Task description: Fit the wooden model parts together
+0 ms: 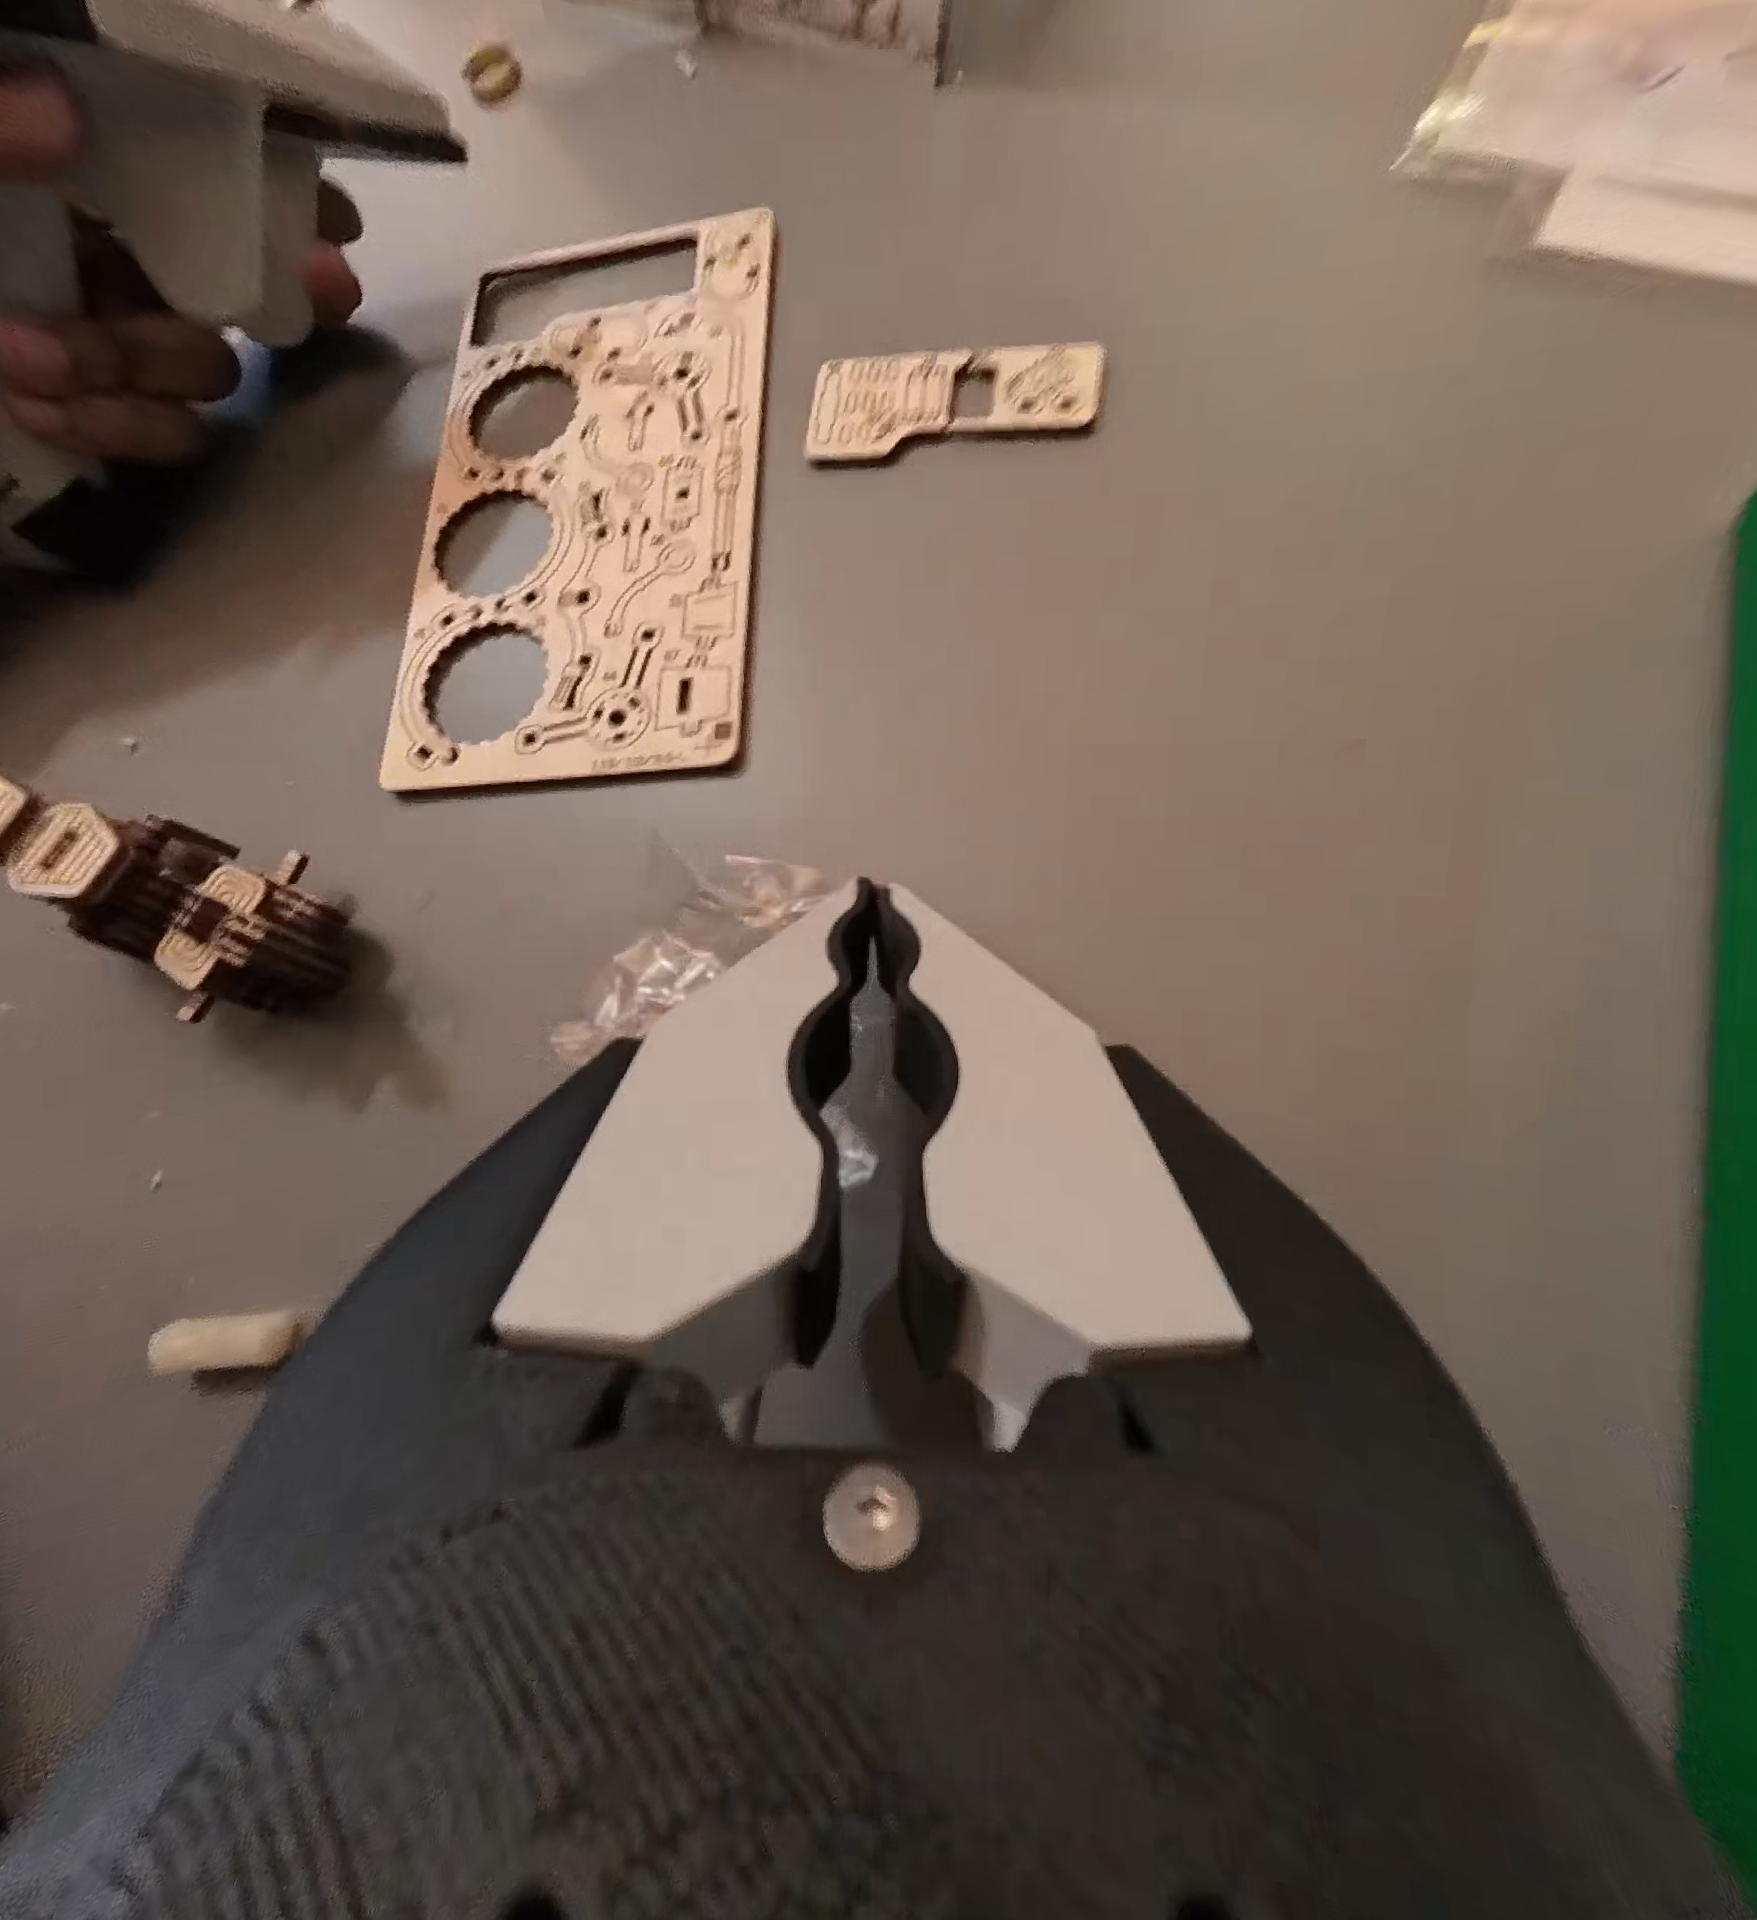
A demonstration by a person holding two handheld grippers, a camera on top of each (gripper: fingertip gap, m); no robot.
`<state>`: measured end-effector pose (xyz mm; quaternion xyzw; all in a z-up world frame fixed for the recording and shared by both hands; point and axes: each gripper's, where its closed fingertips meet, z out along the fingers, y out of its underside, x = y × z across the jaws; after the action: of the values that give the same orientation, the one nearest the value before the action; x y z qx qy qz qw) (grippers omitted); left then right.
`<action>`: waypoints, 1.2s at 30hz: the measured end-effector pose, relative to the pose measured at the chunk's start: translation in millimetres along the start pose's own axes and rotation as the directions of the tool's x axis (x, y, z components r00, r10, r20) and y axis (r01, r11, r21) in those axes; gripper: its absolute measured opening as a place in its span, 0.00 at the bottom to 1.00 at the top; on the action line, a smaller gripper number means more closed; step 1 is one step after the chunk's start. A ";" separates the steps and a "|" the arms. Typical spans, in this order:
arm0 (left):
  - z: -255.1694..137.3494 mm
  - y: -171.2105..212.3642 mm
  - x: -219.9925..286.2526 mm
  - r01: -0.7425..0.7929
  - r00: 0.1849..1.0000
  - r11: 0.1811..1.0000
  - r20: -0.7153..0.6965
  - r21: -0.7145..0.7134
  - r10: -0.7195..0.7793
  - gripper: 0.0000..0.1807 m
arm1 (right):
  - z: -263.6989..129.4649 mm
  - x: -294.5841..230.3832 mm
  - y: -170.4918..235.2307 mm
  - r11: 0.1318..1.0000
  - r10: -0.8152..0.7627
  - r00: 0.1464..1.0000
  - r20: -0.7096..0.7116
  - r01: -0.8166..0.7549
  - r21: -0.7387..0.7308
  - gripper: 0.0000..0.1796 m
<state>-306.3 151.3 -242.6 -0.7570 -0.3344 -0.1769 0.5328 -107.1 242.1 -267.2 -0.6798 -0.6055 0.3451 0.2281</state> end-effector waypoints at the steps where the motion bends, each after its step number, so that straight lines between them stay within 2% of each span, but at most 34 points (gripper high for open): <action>1: 0.3 0.3 0.1 -0.002 1.000 1.000 0.001 -0.002 0.002 0.10 | -2.8 5.2 -5.1 1.000 -0.001 1.000 -0.023 0.002 0.024 0.00; 6: 0.1 0.5 1.1 -0.004 1.000 1.000 -0.006 -0.003 0.004 0.10 | -19.5 13.9 -31.2 0.986 0.047 0.998 -0.045 -0.039 0.165 0.00; 9: 1.0 1.4 1.2 -0.006 1.000 1.000 -0.005 -0.011 0.006 0.10 | -27.9 26.8 -40.9 0.979 0.027 0.988 -0.150 0.004 0.205 0.00; 11: 2.0 2.5 0.7 -0.007 1.000 1.000 0.001 -0.021 0.007 0.09 | -29.8 43.0 -40.3 0.983 -0.008 0.964 -0.266 0.056 0.175 0.00; 14: 4.1 5.1 0.0 -0.008 1.000 0.999 0.010 -0.043 0.009 0.10 | -24.7 76.0 -22.7 0.996 -0.050 0.894 -0.445 0.077 0.042 0.01; 16: 3.9 4.6 -0.2 -0.008 1.000 0.999 0.011 -0.038 0.008 0.09 | -20.9 64.9 -32.8 0.995 -0.006 0.919 -0.393 0.044 0.088 0.10; 18: 3.7 4.4 -0.2 -0.005 1.000 0.999 0.008 -0.037 0.005 0.10 | -21.8 41.5 -62.5 0.979 0.012 0.954 -0.300 0.051 0.200 0.16; 21: 4.0 4.7 -0.2 -0.008 1.000 0.999 0.010 -0.039 0.008 0.10 | -16.7 10.0 -112.5 0.947 -0.028 0.979 -0.201 0.090 0.308 0.15; 26: 3.8 4.4 0.0 -0.006 1.000 0.999 0.007 -0.037 0.007 0.10 | 29.4 -40.4 -168.4 0.927 -0.108 0.994 -0.005 0.102 0.361 0.11; 29: 3.1 3.7 0.6 -0.003 1.000 1.000 -0.001 -0.030 0.003 0.10 | 62.1 -51.1 -170.5 0.929 -0.094 0.993 0.075 0.061 0.364 0.10; 32: 2.2 2.8 1.2 0.003 1.000 1.000 -0.010 -0.022 -0.003 0.11 | 78.3 -60.4 -153.4 0.927 -0.060 0.983 0.172 -0.009 0.375 0.08; 36: 3.0 3.5 1.5 0.001 1.000 1.000 -0.011 -0.028 -0.001 0.11 | 83.6 -48.1 -144.1 0.932 -0.130 0.985 0.112 0.083 0.352 0.06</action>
<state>-303.1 153.8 -245.2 -0.7632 -0.3293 -0.1859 0.5240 -266.8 209.3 -208.0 -0.5708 -0.5851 0.4779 0.3216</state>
